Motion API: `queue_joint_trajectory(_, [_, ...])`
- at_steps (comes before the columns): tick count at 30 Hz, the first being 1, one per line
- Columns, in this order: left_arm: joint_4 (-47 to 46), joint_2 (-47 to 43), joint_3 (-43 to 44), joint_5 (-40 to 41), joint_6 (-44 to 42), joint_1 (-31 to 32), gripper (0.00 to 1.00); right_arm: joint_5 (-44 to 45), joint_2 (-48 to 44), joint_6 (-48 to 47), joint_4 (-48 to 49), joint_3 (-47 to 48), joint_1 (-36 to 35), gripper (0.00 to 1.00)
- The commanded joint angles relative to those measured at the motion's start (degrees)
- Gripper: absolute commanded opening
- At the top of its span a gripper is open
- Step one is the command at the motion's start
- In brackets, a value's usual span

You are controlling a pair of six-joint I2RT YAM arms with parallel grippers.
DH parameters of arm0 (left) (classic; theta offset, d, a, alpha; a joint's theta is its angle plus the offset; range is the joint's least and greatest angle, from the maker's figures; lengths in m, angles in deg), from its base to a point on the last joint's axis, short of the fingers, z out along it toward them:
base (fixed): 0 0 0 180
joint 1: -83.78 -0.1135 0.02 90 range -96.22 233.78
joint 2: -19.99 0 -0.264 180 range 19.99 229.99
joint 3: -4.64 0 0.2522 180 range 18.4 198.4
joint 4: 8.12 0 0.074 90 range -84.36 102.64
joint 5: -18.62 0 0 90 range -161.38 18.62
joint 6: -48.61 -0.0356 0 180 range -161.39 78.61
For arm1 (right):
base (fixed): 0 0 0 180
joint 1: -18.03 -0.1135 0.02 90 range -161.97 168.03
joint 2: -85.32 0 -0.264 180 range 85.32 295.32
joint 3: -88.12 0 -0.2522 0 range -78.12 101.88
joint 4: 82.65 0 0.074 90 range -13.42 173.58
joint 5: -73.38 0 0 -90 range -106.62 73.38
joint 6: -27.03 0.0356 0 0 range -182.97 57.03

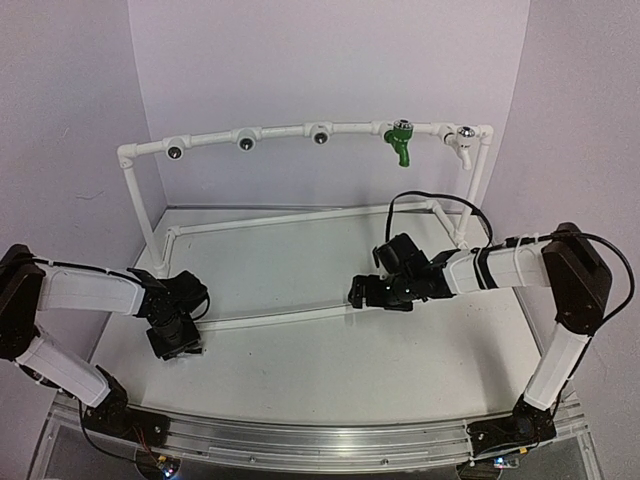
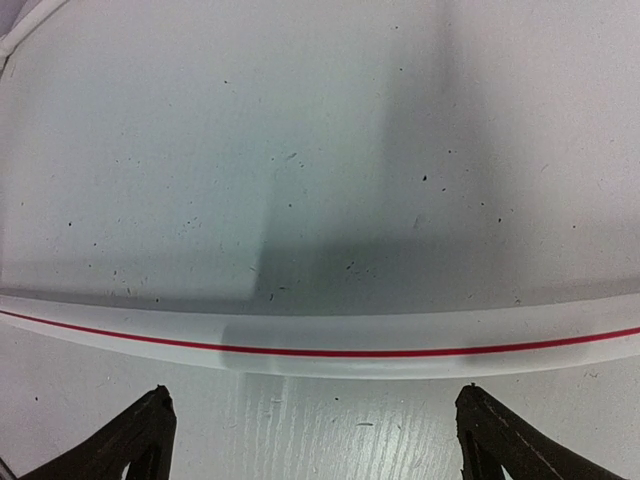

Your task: Install the water faucets

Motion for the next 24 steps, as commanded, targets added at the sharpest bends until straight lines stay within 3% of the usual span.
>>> queue_joint_trajectory(1, [-5.75, 1.45, 0.68, -5.88, -5.68, 0.16, 0.22, 1.32, -3.97, -0.32, 0.43, 0.23, -0.18, 0.98])
queue_joint_trajectory(7, [-11.87, 1.25, 1.74, -17.12, -15.32, 0.74, 0.09, -0.13, -4.91, -0.47, 1.08, -0.54, -0.20, 0.98])
queue_joint_trajectory(11, [-21.33, 0.18, 2.57, -25.57, -22.30, 1.02, 0.03, -5.43, -6.13, -0.46, 6.00, -2.49, -0.26, 0.98])
queue_joint_trajectory(18, [-47.12, 0.21, 6.13, -35.46, -32.95, 1.81, 0.02, -21.36, -7.48, 10.72, 24.17, -5.97, -0.12, 0.98])
queue_joint_trajectory(24, [-52.78, 8.25, 14.32, -32.56, -40.16, 7.14, 0.00, -31.65, -2.29, 24.17, 44.72, -5.42, -0.90, 0.91])
